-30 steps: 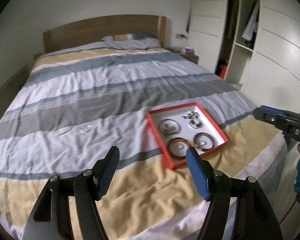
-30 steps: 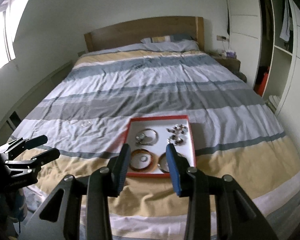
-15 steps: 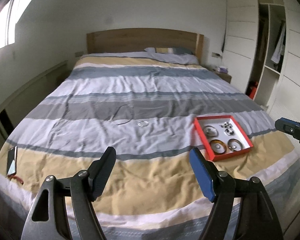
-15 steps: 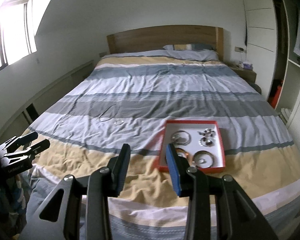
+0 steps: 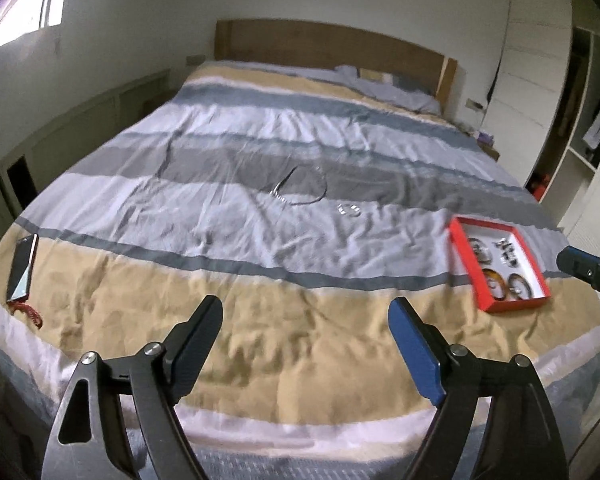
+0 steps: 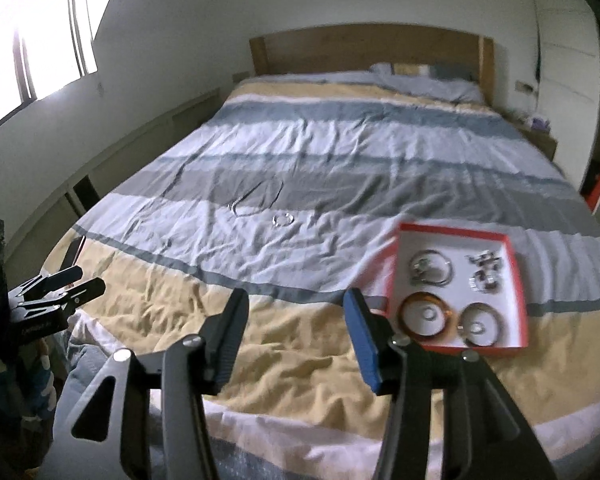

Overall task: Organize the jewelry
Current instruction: 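Withdraw both open tools from the box toward the necklace, then grasp the silver chain necklace with the left tool while the right tool grasps the twisted hoop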

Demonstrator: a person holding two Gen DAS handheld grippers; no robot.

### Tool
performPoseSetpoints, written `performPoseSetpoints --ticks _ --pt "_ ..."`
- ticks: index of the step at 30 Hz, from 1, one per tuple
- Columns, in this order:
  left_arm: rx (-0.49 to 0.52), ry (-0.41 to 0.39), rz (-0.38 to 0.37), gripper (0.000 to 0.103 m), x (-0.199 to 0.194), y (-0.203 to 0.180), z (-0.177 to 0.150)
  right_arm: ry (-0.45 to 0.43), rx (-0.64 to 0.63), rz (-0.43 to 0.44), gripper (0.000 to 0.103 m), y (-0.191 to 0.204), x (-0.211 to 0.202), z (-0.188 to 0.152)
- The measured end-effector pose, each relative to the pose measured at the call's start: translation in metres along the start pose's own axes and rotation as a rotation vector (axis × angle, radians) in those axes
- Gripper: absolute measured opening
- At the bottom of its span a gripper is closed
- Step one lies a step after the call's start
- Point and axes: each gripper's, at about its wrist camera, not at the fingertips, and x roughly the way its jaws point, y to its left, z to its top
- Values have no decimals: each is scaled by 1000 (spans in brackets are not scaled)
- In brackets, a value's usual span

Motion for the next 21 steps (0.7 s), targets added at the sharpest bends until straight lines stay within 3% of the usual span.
performPoseSetpoints --ticks 12,21 --pt "1 110 8 87 151 29 52 132 -18 68 48 -13 145 31" --pt "106 170 -34 87 267 19 85 180 -66 125 48 -13 241 53"
